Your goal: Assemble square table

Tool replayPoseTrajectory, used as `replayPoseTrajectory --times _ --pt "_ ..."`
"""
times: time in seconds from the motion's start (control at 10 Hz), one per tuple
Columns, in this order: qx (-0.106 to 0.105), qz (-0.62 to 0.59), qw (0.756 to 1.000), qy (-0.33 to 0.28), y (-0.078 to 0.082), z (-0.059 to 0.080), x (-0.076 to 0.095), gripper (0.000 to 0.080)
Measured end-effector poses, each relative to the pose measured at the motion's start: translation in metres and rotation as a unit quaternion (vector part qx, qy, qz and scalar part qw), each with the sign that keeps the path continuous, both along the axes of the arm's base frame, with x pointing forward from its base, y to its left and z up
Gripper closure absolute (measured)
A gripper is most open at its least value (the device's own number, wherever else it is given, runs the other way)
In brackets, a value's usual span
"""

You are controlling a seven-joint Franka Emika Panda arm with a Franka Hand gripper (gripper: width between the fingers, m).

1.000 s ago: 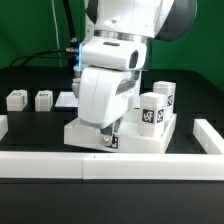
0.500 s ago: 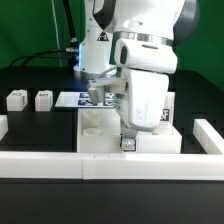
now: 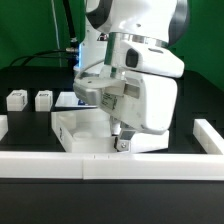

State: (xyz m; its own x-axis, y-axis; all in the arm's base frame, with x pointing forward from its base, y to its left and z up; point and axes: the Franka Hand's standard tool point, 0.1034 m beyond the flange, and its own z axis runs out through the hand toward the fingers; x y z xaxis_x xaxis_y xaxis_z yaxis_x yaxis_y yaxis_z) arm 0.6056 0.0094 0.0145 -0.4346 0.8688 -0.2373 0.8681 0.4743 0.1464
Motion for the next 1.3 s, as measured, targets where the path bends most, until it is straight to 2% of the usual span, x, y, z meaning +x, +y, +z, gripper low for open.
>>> replayPoseTrajectory --times 0.2,0.4,0.7,0.8,0.9,1.0,1.1,1.3 --pt "-0.027 0.102 0.994 0.024 0.024 -0.003 -0.002 0.0726" --pt "-0.042 0.142 0.988 0.033 0.014 -0.004 -0.004 0.0726" --pt "-0.062 0.196 0.978 0.046 0.011 -0.004 -0.009 0.0726" --pt "-0.077 0.244 0.965 0.06 0.02 -0.005 -0.014 0.0726" --pt "-0.091 0.297 0.946 0.089 0.036 -0.004 -0.017 0.0726" --pt "-0.101 0.363 0.916 0.134 0.048 -0.004 -0.022 0.0726" --pt "-0.097 0.43 0.883 0.159 0.053 -0.004 -0.024 0.0726" --pt "-0.102 0.455 0.87 0.161 0.05 -0.005 -0.025 0.0726"
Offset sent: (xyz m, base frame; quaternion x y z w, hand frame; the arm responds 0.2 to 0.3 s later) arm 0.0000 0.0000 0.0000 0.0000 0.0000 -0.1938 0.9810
